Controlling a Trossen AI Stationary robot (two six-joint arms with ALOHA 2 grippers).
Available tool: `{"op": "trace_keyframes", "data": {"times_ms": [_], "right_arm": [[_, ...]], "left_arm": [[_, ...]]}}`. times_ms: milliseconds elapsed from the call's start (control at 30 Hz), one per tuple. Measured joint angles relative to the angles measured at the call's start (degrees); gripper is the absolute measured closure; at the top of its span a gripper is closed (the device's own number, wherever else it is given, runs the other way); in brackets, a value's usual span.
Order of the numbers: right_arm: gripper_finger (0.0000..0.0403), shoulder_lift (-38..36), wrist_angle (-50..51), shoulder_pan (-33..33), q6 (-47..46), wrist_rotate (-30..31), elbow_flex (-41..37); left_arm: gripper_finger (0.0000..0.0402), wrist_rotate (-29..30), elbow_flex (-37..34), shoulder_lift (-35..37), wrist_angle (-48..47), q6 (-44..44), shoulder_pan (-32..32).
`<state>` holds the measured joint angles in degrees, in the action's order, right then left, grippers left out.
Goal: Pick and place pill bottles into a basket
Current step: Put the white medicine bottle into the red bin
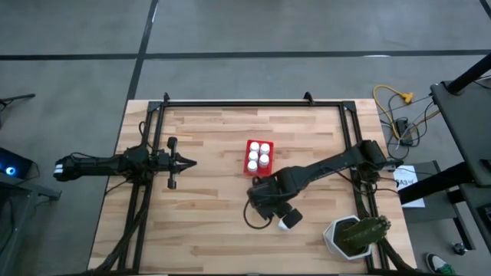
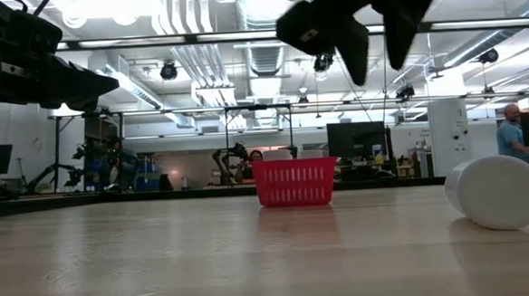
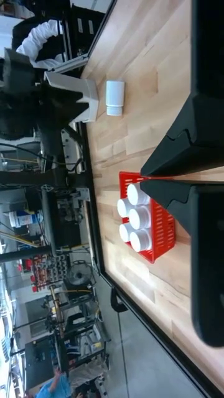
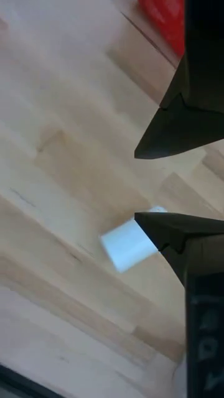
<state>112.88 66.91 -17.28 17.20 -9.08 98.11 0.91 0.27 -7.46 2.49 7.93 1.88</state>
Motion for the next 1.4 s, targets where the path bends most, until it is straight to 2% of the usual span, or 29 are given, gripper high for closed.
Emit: {"op": "trace_keyframes", "data": {"times_ms": [267,433,567,933,1100,1400], "right_arm": [[0.0264,-0.62,0.47,0.04,-3.44,-1.67,-4.29],[0.0264,-4.92,-3.98,0.06,-4.54,-1.84,-10.62],[0.0264,-12.09,-12.44,0.41,-5.46,-2.08,-17.98],[0.0264,-35.2,-49.0,2.01,-1.55,-2.39,-45.21],[0.0264,-40.75,-60.37,4.96,-0.47,-9.19,-54.27],[0.0264,-43.67,-66.29,11.52,-2.32,-19.49,-63.92]], "left_arm": [[0.04,0.0,0.01,0.0,-0.03,0.0,0.0],[0.04,0.0,0.0,0.04,0.01,0.01,0.01],[0.04,0.0,0.0,-0.01,0.03,-0.01,0.01],[0.04,0.0,0.0,0.04,0.03,0.01,-0.01],[0.04,0.0,0.0,-0.05,0.03,0.01,0.0],[0.04,0.0,0.0,-0.02,-0.03,-0.01,0.0]]}}
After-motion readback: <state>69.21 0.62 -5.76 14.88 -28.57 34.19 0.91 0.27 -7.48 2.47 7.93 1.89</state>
